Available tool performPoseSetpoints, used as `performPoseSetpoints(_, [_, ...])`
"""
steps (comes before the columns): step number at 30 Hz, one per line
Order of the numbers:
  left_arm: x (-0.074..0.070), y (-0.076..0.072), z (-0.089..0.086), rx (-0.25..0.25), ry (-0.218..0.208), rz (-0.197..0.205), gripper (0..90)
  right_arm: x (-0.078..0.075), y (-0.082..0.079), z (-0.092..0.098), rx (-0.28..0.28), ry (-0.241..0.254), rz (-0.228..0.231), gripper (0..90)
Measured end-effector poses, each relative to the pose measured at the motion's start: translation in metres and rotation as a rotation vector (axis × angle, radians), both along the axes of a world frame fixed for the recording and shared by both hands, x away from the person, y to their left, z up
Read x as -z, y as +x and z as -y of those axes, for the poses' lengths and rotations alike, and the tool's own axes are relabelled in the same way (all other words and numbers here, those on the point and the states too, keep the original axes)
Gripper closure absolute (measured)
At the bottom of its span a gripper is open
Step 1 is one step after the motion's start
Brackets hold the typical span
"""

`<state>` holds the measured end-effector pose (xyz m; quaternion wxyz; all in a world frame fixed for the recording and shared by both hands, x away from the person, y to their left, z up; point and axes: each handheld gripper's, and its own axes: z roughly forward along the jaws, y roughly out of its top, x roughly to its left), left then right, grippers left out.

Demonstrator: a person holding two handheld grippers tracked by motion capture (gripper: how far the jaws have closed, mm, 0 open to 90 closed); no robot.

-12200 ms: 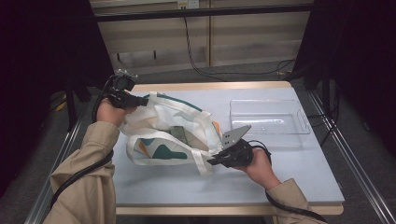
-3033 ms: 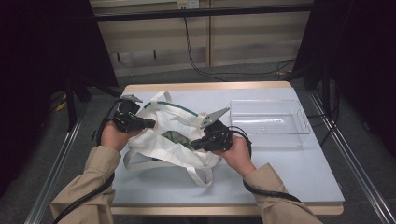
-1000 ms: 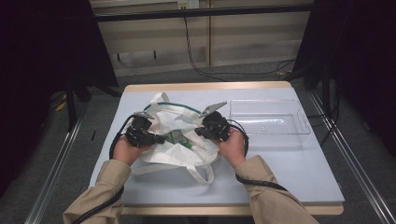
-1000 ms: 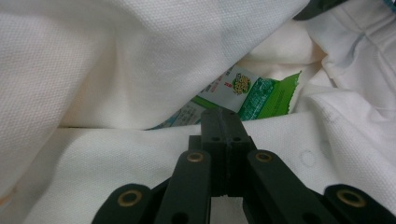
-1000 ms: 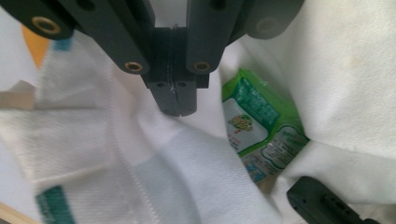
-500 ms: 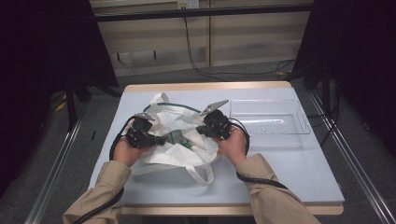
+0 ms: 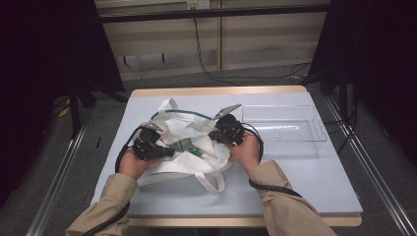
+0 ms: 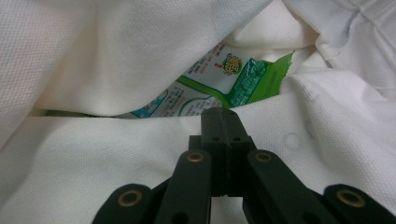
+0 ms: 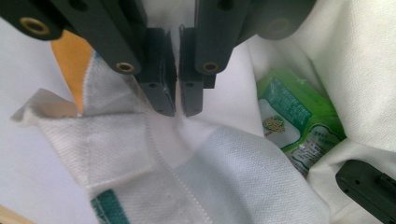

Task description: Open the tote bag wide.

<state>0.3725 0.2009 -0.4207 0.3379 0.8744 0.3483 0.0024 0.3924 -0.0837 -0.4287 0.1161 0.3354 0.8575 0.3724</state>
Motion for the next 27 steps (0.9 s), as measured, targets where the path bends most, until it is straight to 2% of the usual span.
performPoseSetpoints(6, [-0.001,-0.001,0.001,-0.005,0.0,0.003,90.0,-0.001,0.0,0.0,-0.008,0.017,-0.002,84.7])
performPoseSetpoints(9, [-0.001,-0.001,0.002,-0.015,-0.006,0.002,90.0,-0.001,0.0,0.0,-0.016,0.003,-0.002,86.6])
performPoseSetpoints(10, [0.0,0.001,0.001,0.012,0.021,-0.001,90.0,-0.001,0.001,0.0,-0.019,0.009,-0.007,89.4])
performPoseSetpoints(11, [0.0,0.001,0.001,0.012,0.025,-0.002,90.0,-0.002,0.002,0.001,-0.002,-0.005,-0.008,90.0])
performPoseSetpoints(12, [0.001,-0.001,0.003,-0.01,0.004,-0.007,90.0,-0.002,0.004,0.002,-0.006,-0.004,-0.008,90.0])
performPoseSetpoints(14, [0.002,-0.001,0.003,-0.008,0.0,-0.008,90.0,-0.003,0.005,0.002,-0.002,-0.005,-0.012,90.0])
performPoseSetpoints(15, [0.002,-0.001,0.001,0.012,0.006,-0.012,90.0,-0.005,0.006,0.004,0.01,-0.014,-0.007,90.0])
performPoseSetpoints(16, [0.003,-0.003,0.001,-0.005,-0.006,-0.01,90.0,-0.005,0.007,0.004,0.015,-0.014,-0.015,90.0])
performPoseSetpoints(21, [0.005,-0.005,-0.001,0.003,-0.01,-0.018,90.0,-0.004,0.008,0.003,0.03,-0.022,-0.022,90.0])
performPoseSetpoints(27, [0.007,-0.007,-0.001,-0.005,-0.013,-0.02,90.0,-0.005,0.015,0.009,0.087,-0.031,-0.021,90.0])
